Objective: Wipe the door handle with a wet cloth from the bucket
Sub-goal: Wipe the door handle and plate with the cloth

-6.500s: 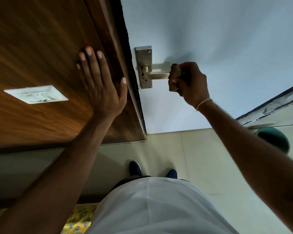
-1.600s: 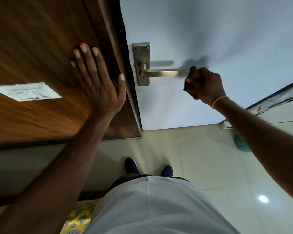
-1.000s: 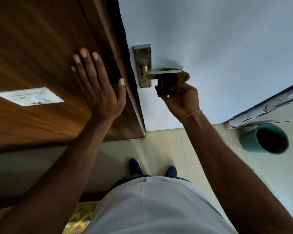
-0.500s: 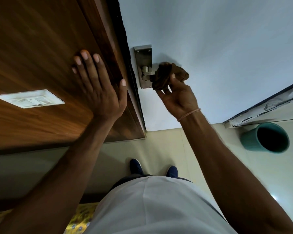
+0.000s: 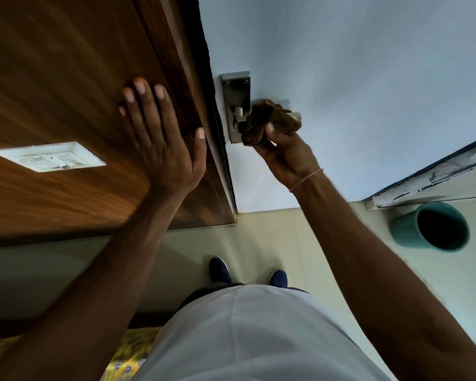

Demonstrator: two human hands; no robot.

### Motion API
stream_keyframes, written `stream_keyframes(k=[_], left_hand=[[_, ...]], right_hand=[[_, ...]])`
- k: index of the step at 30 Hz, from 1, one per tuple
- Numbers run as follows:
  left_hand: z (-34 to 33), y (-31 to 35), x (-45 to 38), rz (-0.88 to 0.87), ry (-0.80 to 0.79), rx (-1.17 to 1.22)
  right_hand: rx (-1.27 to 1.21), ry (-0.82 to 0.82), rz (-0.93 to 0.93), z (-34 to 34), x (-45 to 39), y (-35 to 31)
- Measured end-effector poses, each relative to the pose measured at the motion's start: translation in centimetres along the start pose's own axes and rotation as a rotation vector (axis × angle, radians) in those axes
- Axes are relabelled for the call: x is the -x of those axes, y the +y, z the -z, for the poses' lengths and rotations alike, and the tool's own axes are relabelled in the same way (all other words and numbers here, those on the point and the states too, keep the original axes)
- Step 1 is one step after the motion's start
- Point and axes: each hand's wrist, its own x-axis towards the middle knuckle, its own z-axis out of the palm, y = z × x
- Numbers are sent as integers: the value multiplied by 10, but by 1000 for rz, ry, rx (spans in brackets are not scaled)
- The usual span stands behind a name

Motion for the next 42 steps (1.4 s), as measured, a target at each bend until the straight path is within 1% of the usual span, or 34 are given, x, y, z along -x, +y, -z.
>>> stream_keyframes(k=[2,4,6,8,12,15,17,18,20,21,23,25,26,29,31,34,36,39,42], left_hand=[[1,-1,0,-2,-1,-3],[1,-1,-1,-1,4,-2],[0,0,-1,3,4,-2],[0,2,0,12,-2,-6],[-1,5,-1,23,0,-16],[-2,6,-1,25,2,-17],[-2,5,-1,25,3,-17],[-1,5,-1,25,4,-18],[-2,4,-1,27,7,-13],[-2,4,-1,27,10,-11],[-2,4,-1,27,14,-9],[-2,3,-1,25,18,-13],[-2,3,-1,22,18,-14],[-1,2,0,16,15,-16],[-2,2,-1,14,21,-17],[-3,1,0,15,24,-15],[-3,1,0,12,26,-14],[-2,-1,-1,3,26,-12],[-3,0,0,9,20,-15]], right_hand=[[68,5,34,10,3,-13],[199,19,83,18,3,-26],[360,11,108,26,1,-35],[567,60,159,27,5,-48],[1084,52,448,9,12,-65],[1422,144,620,-4,14,-55],[1653,208,815,-4,18,-46],[1680,218,914,-3,20,-42],[1622,190,1059,0,24,-38],[1575,185,1092,2,25,-37],[1504,211,1101,4,26,-35],[1486,262,1104,2,28,-29],[1500,266,1141,-2,30,-27],[1554,144,1292,-24,38,-15],[1624,57,1328,-38,41,-1],[1731,35,1294,-44,28,21],[1763,1,1314,-49,13,26],[1777,-62,1390,-55,-3,27],[1802,-123,1503,-35,-7,18]])
